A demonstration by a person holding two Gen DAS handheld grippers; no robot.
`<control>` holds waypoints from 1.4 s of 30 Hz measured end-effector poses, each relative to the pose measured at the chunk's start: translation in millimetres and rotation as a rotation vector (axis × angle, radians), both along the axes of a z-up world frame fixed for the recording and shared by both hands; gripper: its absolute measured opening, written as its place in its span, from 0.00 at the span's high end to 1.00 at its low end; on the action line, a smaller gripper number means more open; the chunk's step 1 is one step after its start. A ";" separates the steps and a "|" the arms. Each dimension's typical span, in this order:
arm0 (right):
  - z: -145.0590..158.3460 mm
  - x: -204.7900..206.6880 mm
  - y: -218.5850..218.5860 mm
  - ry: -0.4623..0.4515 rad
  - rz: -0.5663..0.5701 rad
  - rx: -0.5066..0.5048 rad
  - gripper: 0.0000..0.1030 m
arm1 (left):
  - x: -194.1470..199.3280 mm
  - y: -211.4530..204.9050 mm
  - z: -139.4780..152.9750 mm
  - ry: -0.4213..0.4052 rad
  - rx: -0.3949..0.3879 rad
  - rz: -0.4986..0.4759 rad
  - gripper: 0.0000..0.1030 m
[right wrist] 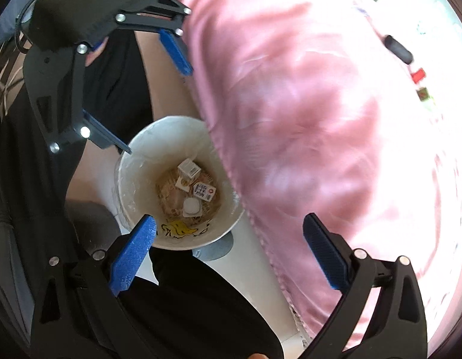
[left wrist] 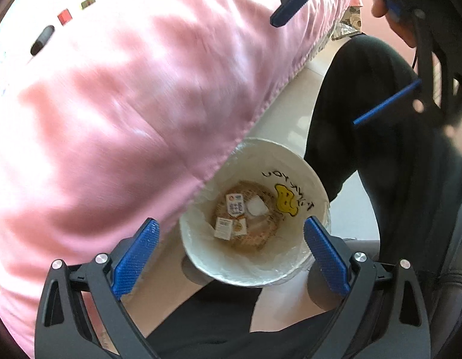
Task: Collect trash
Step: 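Move both tools back over the bed toward the black grip and green brick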
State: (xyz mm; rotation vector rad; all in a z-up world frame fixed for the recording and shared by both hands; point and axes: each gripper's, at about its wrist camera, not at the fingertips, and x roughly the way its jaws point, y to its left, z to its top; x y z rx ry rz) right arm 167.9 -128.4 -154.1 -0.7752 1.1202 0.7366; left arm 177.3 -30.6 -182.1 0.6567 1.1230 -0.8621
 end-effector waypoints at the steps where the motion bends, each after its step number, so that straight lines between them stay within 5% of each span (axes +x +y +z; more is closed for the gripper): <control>1: 3.6 -0.2 -2.5 -0.006 -0.007 0.006 0.06 | 0.8 1.1 3.2 -0.008 -0.001 0.002 0.04; 15: 70.8 20.2 -39.4 -0.150 -0.098 0.140 0.07 | 47.7 17.1 68.1 -0.100 -0.016 0.088 0.04; 23: 96.4 55.0 -58.9 -0.127 -0.106 0.119 0.07 | 81.2 13.7 100.3 -0.146 -0.007 0.058 0.04; 34: 144.6 150.5 -91.0 -0.070 -0.117 0.189 0.07 | 152.0 2.3 137.8 -0.124 -0.030 -0.003 0.04; 42: 149.2 228.2 -100.5 -0.015 -0.124 0.175 0.07 | 215.4 -4.0 145.5 -0.125 -0.012 -0.020 0.04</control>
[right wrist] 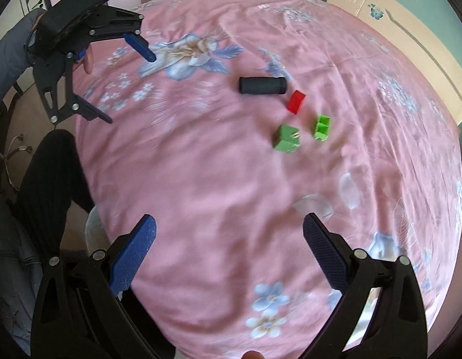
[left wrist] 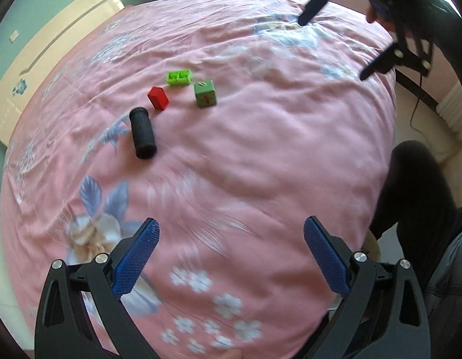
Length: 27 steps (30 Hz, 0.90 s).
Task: Collect trash
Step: 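Move both tools back over the bed toward the black grip and green brick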
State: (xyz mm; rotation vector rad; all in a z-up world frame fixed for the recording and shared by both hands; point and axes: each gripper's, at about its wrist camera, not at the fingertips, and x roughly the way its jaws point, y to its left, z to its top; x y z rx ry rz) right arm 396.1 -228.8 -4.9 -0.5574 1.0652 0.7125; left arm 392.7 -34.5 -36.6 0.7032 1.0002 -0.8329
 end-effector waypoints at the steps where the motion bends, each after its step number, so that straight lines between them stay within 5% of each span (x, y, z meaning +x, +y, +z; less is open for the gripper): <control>1: 0.1 10.0 -1.4 0.001 -0.004 -0.005 0.07 | 5.3 -0.3 0.8 0.004 -0.002 -0.005 0.04; 16: -16.3 145.8 -14.2 0.057 -0.088 -0.030 0.07 | 125.4 -15.8 -2.8 0.037 0.001 0.045 0.04; 27: -61.2 212.2 -3.9 0.170 -0.104 -0.056 0.07 | 180.6 -34.4 -43.9 0.098 0.033 0.069 0.04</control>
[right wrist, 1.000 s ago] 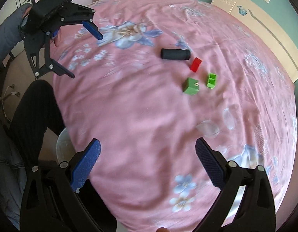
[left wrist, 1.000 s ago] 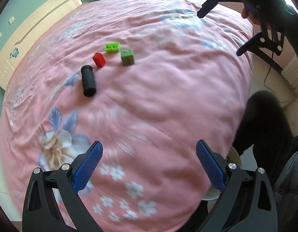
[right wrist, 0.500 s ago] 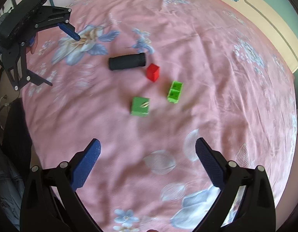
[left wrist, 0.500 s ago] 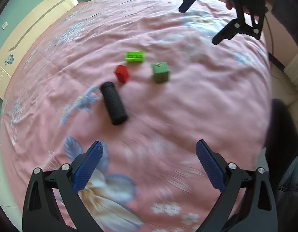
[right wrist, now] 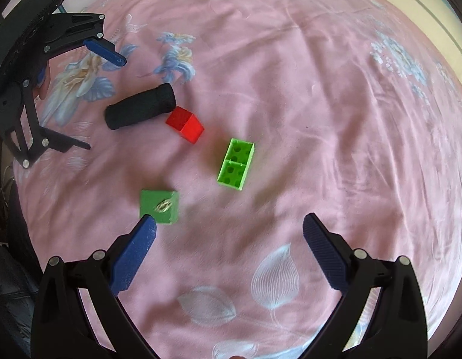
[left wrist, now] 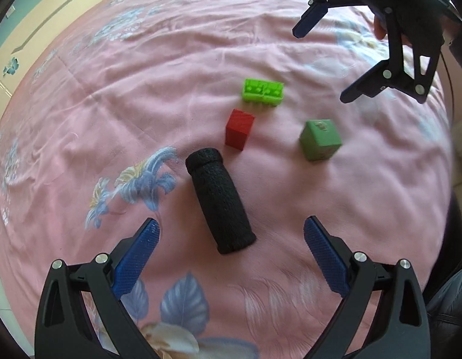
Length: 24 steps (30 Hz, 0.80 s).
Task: Collect trash
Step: 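Move both tools back over the bed toward the black grip and green brick, then grasp the black foam grip with the left tool while the right tool grasps the lime-green brick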
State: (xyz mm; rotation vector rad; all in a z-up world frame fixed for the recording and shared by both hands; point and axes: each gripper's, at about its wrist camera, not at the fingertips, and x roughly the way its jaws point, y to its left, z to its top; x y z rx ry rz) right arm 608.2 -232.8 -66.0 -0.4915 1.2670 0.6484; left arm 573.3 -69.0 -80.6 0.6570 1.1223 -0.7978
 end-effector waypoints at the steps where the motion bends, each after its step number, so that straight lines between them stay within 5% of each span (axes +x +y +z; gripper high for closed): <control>1: -4.4 4.8 2.4 0.001 0.004 -0.010 0.07 | 3.1 -1.7 -4.7 0.001 0.006 -0.001 0.04; 8: -21.0 33.1 10.6 0.014 -0.021 0.009 0.07 | 14.7 -9.8 -12.7 0.004 0.002 -0.004 0.04; 10: -27.8 37.0 16.1 0.019 -0.015 0.007 0.18 | 18.9 -11.5 -17.3 0.008 0.009 0.005 0.07; 13: -38.1 42.8 21.7 0.020 -0.013 -0.015 0.27 | 22.6 -13.8 -25.5 0.043 0.015 0.013 0.24; 16: -44.2 44.0 29.7 0.025 -0.002 -0.014 0.43 | 23.0 -15.0 -30.7 0.046 0.020 0.017 0.30; 24: -49.7 45.5 41.8 0.000 0.017 -0.031 0.61 | 30.0 -13.1 -36.3 0.063 0.009 0.055 0.53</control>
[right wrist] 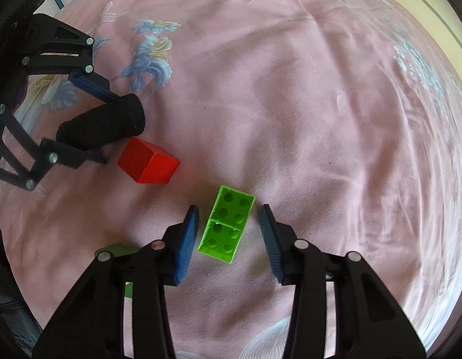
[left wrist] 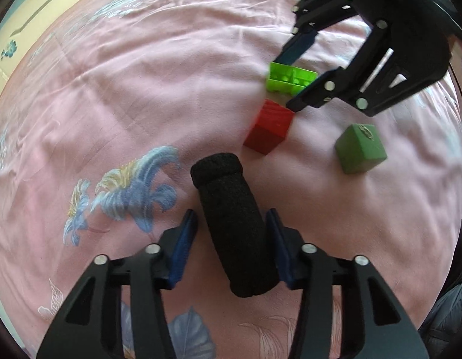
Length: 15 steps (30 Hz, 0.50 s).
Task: Collect trash
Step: 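Grasp the black foam grip with the left tool while the right tool grasps the lime-green brick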
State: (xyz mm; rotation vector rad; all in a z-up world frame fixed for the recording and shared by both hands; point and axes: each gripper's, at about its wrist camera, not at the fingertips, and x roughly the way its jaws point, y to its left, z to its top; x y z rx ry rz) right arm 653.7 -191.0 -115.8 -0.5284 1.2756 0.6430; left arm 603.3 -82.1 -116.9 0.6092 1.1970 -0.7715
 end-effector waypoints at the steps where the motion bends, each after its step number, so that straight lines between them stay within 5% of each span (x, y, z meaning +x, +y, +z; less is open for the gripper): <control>1: -0.2 0.4 0.8 0.003 0.001 0.002 0.64 | -0.1 0.2 -0.3 0.003 -0.003 -0.003 0.58; 7: -2.0 -5.4 4.2 0.008 0.023 0.002 0.77 | 1.8 3.2 -1.0 0.012 -0.011 0.005 0.63; 15: 1.9 -19.4 0.7 0.021 0.029 0.002 0.79 | -7.4 6.0 1.6 -0.003 -0.003 -0.009 0.64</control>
